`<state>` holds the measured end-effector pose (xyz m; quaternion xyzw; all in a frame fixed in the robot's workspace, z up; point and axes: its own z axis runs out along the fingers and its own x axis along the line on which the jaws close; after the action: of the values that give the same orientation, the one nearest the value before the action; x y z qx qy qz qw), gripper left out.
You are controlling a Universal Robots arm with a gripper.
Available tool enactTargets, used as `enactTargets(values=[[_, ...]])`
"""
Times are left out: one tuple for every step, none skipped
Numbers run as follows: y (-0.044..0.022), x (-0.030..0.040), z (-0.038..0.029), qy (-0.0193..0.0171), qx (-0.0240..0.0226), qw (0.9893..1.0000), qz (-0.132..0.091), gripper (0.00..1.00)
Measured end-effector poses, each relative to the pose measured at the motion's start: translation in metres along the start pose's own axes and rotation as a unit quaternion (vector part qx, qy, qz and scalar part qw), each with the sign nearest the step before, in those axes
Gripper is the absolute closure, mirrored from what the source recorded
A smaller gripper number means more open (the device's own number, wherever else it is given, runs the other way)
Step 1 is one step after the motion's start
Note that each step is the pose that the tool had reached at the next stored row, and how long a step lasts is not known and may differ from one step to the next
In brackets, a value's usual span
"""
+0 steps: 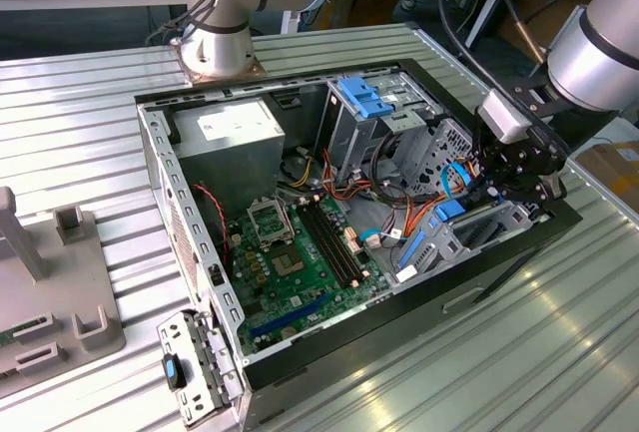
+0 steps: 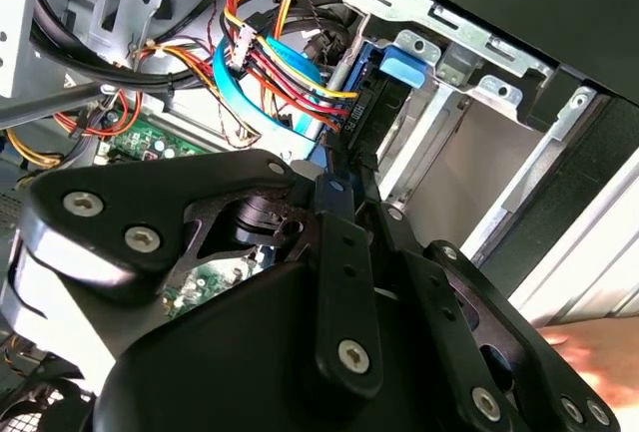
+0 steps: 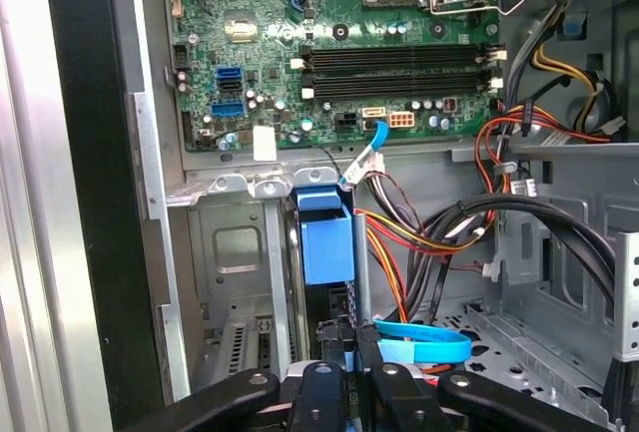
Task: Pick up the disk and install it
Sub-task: 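Insert the second disk wire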
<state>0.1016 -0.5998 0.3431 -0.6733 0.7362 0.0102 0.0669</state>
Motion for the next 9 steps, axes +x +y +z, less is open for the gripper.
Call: enactTargets(values=[[0.0,0.0004,0.0,0.0,0.0001,1.0,0.001,0.84],[0.0,0.0009,0.0001,0.0001,0.0001,1.0,0.001,0.84],[0.0,0.0014,0.0002,0.0001,0.0002,1.0,0.002,0.84],[0.0001,0.0018,0.0002,0.0001,0.0002,1.0,0.002,0.84],[0.0001,0.0018,0.0002,0.0,0.0003,1.0,0.002,0.84],[0.0001,0.0018,0.0003,-0.0001,0.0003,1.0,0.002,0.84],[0.0001,0.0018,0.0,-0.0002,0.0003,1.0,0.003,0.84],[0.0001,0.0018,-0.0007,-0.0003,0.0003,1.0,0.003,0.84],[0.0,0.0017,-0.0017,-0.0005,0.0004,1.0,0.004,0.84]])
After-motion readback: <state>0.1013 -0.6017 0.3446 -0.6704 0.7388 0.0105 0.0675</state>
